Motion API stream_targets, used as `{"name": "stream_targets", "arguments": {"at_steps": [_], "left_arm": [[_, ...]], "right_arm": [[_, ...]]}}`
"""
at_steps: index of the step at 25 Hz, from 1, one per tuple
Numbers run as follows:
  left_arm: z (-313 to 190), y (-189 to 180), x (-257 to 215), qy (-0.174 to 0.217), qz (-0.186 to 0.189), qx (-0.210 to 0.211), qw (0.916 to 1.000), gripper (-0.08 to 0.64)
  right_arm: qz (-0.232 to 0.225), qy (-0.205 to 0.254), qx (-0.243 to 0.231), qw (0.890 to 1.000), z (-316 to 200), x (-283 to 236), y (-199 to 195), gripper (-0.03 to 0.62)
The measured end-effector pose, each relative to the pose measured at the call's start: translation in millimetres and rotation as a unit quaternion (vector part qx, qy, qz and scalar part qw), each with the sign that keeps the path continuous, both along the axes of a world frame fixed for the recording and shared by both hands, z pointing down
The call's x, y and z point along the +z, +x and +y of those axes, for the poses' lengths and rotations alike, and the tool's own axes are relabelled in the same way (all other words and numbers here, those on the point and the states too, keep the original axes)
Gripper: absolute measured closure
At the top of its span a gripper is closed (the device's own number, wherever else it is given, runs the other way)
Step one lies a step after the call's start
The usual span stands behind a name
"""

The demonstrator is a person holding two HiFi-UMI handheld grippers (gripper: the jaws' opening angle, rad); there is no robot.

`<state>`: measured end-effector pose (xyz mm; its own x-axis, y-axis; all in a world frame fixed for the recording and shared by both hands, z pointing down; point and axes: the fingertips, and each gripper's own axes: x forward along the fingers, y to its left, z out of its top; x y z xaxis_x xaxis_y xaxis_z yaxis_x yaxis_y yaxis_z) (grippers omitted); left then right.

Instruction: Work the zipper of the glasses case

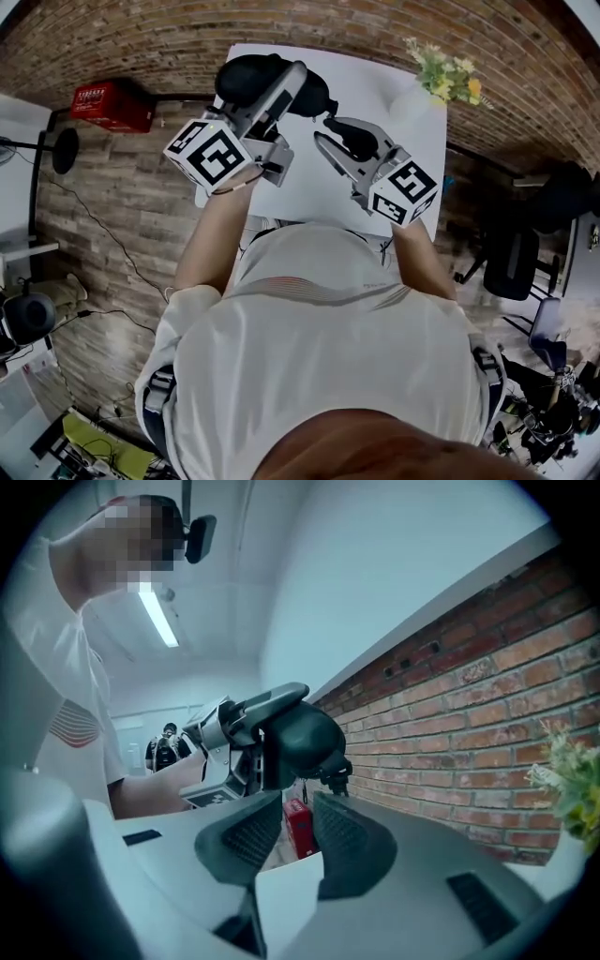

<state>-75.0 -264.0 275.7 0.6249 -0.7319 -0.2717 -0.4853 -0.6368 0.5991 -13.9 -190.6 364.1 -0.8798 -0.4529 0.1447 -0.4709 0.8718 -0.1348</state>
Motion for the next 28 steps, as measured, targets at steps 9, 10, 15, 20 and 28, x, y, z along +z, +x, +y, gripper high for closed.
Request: {"name": "stream_targets", "arguments": {"at_steps": [9, 10, 15, 20, 28], "left_arm": [[0, 7, 6, -0.010, 0.002, -0.005, 0.9999, 0.287], [-1, 7, 6, -0.009, 0.001, -0.005, 0.9999, 0.287], [-4, 6, 7, -0.006, -0.007, -0.009, 0.9999, 0.287], [-5, 5, 14, -0.010, -0.022, -0.015, 0.9996, 0.287], [-7, 8, 25, -0.034, -0.025, 0.001, 0.9991, 0.287]], "right_arm": [[0.016, 0.009, 0.033, 0.999, -11, 7, -6, 0.506], [0.016, 0.011, 0.036, 0.999, -12, 7, -6, 0.520], [0.031, 0.024, 0.047, 0.998, -17, 8, -5, 0.537], [0.062, 0.031, 0.062, 0.996, -21, 15, -3, 0.537], [0.089, 0.039, 0.092, 0.991, -32, 19, 10, 0.537]]}}
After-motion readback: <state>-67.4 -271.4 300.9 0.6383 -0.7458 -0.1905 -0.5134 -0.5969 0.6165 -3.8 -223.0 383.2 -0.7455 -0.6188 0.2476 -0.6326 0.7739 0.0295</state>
